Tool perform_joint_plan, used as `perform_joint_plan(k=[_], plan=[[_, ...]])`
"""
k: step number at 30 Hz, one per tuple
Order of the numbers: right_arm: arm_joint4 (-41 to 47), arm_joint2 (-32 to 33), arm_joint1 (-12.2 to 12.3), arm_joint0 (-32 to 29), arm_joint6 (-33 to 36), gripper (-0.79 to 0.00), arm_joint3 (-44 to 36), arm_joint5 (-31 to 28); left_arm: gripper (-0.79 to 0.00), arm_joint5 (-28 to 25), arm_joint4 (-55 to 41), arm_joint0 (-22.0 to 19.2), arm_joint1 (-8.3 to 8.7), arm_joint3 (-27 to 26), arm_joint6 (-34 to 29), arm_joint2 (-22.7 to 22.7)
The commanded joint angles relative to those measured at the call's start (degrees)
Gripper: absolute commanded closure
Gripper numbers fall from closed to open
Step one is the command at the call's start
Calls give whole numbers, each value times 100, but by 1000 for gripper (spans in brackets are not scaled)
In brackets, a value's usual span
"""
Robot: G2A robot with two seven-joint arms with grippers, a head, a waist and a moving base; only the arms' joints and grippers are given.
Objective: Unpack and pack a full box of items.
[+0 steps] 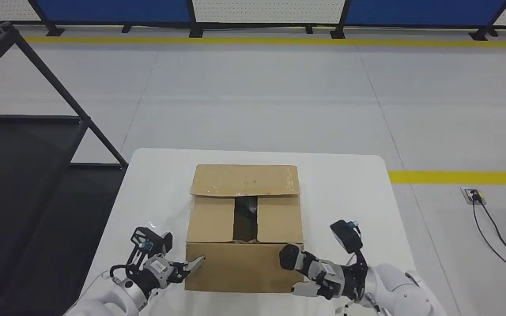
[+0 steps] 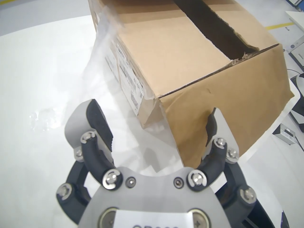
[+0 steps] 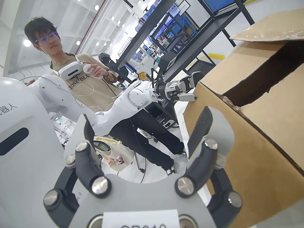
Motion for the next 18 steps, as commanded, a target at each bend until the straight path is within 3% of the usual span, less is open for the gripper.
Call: perform_joint_plan(k=[1,6,12,18], plan=[[93,-116,-23,185,-178,-785,47,487,-785,0,-1,0,0,0,0,0],[505,-421,-114,963,-463,-785,635,1399,-785,0,-1,0,0,0,0,0],[401,-649,-199,1767,-701,-785,1488,2225,-785,0,-1,0,0,0,0,0],[445,-858,-264,2209,-621,-785,1971,2593,-785,0,-1,0,0,0,0,0]])
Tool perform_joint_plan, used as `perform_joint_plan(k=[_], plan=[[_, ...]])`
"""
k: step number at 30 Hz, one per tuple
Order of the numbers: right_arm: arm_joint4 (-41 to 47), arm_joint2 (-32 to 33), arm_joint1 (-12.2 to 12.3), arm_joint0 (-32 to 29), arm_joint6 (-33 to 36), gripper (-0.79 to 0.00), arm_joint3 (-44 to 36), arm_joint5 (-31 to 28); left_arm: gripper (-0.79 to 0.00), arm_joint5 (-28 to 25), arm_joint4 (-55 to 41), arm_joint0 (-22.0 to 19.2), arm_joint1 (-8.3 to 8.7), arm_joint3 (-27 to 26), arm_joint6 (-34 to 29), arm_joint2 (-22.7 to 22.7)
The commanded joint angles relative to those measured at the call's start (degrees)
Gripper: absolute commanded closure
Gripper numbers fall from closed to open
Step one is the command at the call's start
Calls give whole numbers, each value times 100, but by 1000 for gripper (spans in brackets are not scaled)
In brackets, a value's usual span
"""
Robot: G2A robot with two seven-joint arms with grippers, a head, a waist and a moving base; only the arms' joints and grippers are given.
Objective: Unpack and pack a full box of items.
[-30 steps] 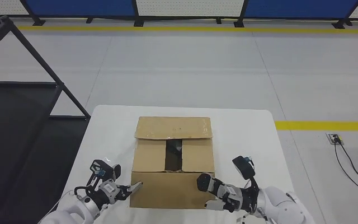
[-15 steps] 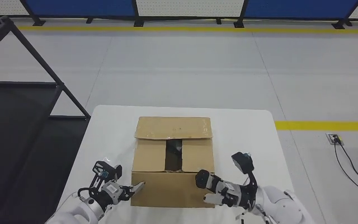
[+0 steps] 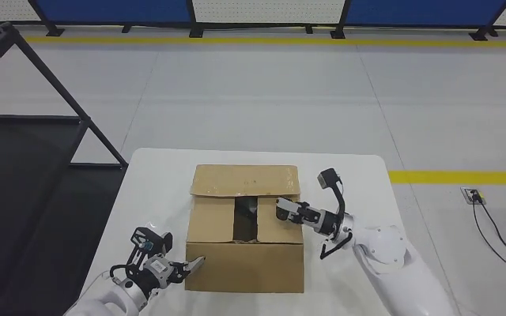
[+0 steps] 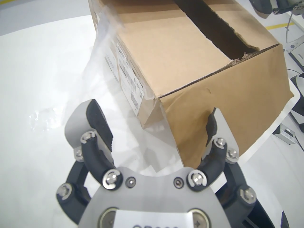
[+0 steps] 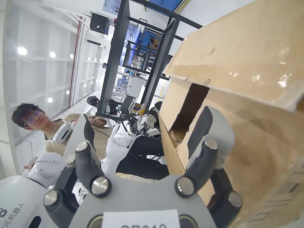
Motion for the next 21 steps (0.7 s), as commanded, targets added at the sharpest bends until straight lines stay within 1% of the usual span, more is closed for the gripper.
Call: perform_joint_plan(k=[1,8,10,17,21], plan=[[28,-40,-15,97,28,-785,117,76,-785,0,0,0,0,0,0,0],[56,-73,-40,252,13,-785,330,257,-785,0,0,0,0,0,0,0],[68,-115,-63,309,-63,-785,332,149,-785,0,0,0,0,0,0,0],[-121,-208,-167,492,-958,-785,352,-350,-785,0,0,0,0,0,0,0],[-157,-251,-240,691,-1450,-785,581,-559,-785,0,0,0,0,0,0,0]])
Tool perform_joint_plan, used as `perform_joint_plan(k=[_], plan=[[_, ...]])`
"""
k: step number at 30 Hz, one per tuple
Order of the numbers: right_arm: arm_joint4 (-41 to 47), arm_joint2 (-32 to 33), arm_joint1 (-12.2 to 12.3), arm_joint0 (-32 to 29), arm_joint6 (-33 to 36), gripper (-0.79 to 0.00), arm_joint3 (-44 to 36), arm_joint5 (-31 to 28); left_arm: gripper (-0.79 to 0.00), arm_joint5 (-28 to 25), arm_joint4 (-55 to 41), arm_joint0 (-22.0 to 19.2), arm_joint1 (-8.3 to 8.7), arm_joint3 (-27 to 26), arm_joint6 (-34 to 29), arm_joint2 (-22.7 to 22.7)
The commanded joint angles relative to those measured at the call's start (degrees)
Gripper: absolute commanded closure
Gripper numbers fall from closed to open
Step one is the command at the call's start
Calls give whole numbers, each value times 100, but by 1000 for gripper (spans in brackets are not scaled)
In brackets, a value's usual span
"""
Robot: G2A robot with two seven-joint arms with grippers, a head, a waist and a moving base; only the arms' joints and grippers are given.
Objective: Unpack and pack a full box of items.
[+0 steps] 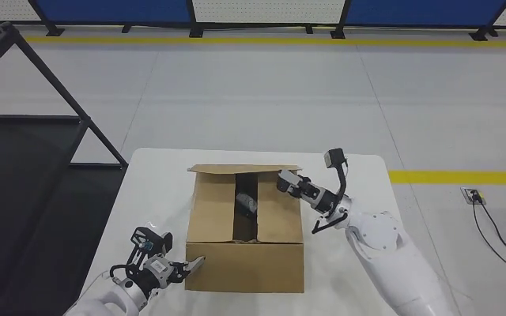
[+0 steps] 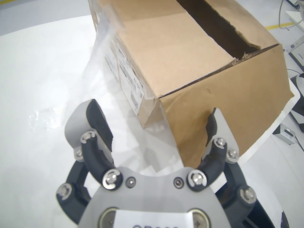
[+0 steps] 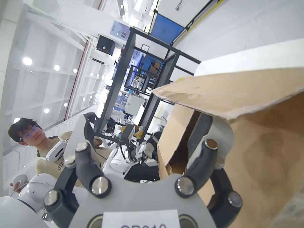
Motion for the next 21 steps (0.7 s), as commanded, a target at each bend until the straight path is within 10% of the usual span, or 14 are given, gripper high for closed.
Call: perform_joint_plan(k=[1,21], plan=[[-24,-21,-15,42,-97,-785,46,-44,-785,0,0,0,0,0,0,0],[137,-471,-318,760,-1211,-785,854,247,-785,0,0,0,0,0,0,0]])
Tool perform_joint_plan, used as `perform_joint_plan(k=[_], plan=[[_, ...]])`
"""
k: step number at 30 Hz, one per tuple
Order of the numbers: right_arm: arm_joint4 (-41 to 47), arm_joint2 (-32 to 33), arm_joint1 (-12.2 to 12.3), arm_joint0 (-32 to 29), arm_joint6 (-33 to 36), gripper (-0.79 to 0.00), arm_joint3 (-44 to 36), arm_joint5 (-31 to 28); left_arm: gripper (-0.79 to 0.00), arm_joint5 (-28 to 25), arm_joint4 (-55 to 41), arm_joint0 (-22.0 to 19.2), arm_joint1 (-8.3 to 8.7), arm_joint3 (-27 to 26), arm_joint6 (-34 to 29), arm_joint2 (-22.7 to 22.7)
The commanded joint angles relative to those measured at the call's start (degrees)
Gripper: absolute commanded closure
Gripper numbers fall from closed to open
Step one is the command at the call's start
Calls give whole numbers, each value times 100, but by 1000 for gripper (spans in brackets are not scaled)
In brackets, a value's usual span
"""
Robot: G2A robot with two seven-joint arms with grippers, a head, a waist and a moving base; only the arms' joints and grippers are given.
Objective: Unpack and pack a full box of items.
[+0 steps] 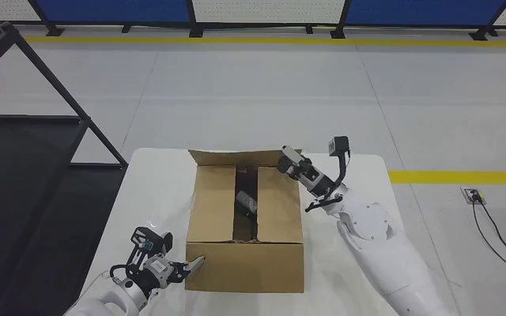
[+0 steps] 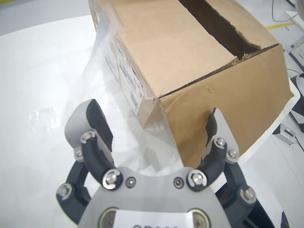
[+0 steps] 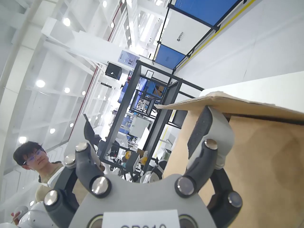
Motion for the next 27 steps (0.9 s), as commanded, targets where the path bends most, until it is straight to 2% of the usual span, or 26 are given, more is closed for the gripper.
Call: perform_joint_plan(k=[1,6,10,18,23,27], plan=[[-212,-185,-96,337,-329,-785,356,209,-785,0,0,0,0,0,0,0],[-885,-641,-326,990,-1040,-785,1076,815,-785,0,0,0,0,0,0,0],[-868,-913,-521,1365,-1075,-785,1577,1122,-785,0,0,0,0,0,0,0],[-600,-1162,-801,1889,-416,-785,2496,1559,-785,0,0,0,0,0,0,0],[-564,-1219,-905,2041,-81,-785,2845,1836,-785,0,0,0,0,0,0,0],[-559,-1195,-953,2078,0,-785,2990,1833,-785,0,0,0,0,0,0,0]])
